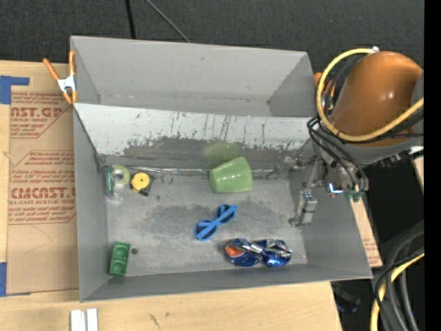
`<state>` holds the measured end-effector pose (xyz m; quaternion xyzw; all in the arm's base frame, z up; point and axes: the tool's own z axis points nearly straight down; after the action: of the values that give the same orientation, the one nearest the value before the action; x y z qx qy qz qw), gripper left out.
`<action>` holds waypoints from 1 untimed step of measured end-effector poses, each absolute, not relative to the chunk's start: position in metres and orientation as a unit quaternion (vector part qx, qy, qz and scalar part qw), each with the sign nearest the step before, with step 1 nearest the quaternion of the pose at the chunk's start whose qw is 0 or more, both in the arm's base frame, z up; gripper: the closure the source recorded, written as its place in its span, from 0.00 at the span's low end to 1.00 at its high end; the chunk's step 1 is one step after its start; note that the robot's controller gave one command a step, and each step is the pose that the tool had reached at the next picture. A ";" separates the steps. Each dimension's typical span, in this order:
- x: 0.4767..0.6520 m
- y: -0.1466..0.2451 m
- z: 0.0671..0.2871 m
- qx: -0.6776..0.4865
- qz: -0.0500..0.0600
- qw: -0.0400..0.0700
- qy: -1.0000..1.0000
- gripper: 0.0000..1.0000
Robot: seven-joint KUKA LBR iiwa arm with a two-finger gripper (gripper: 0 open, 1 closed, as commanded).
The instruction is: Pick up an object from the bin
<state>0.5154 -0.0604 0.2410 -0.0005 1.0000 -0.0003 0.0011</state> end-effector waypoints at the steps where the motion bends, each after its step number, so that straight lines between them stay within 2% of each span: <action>1: 0.494 -0.005 0.118 0.018 0.001 -0.004 1.000 0.00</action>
Offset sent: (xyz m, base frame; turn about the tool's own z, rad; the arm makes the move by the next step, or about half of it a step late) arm -0.0192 0.0519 -0.1178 0.0415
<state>0.4939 -0.0052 0.1182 0.0183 0.9998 0.0013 -0.0042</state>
